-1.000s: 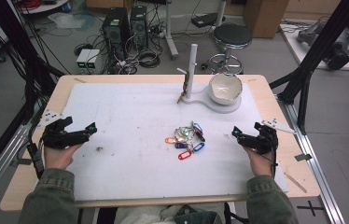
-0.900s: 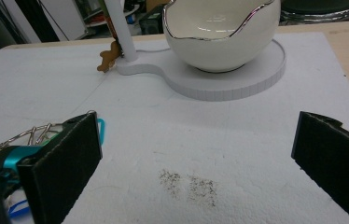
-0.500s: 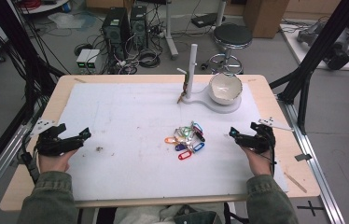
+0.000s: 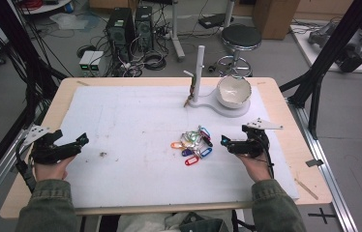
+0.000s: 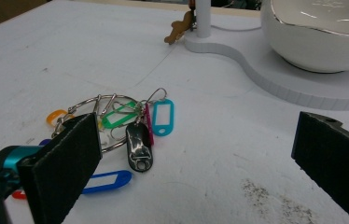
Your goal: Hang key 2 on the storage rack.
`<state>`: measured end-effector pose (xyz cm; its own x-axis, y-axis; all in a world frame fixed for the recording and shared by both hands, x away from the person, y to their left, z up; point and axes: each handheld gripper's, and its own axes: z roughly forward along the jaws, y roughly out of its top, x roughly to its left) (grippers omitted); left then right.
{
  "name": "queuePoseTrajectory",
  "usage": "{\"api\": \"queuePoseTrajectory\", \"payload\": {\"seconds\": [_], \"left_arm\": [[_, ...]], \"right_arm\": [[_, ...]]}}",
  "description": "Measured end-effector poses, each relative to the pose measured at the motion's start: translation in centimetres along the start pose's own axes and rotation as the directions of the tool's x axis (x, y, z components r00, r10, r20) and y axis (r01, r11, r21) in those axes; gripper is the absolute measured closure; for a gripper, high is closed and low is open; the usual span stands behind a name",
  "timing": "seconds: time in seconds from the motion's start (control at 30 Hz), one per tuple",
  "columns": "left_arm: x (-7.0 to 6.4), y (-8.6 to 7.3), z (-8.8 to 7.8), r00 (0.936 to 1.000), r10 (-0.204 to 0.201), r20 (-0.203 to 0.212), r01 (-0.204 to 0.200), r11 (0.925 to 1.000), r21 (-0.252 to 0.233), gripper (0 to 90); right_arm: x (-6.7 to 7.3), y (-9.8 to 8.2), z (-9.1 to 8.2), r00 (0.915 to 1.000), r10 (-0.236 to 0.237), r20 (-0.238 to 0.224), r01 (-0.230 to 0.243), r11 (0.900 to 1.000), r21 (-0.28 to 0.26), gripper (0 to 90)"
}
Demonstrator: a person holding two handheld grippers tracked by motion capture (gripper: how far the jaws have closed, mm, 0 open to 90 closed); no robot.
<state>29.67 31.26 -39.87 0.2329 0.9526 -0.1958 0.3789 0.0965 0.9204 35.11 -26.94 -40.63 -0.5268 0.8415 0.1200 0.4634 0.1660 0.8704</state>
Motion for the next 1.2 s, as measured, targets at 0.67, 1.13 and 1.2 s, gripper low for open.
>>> {"api": "queuePoseTrajectory", "payload": {"seconds": [0.67,1.13,1.2], "left_arm": [[-0.2,-0.3,0.5,1.0000,0.004,0.006,-0.004,0.9998,0.019,1.6],[0.0,-0.3,1.0,0.9998,-0.002,0.021,0.002,0.9997,0.023,1.6],[0.0,-0.3,1.0,0.9997,0.000,0.024,0.000,0.9997,0.023,1.6]], "right_arm": [[2.6,0.2,2.0,0.9938,-0.057,-0.096,0.064,0.996,0.069,0.6],[5.1,1.3,4.5,0.9656,-0.136,-0.222,0.173,0.973,0.155,0.6],[5.5,1.4,5.0,0.9593,-0.149,-0.240,0.192,0.966,0.170,0.6]]}}
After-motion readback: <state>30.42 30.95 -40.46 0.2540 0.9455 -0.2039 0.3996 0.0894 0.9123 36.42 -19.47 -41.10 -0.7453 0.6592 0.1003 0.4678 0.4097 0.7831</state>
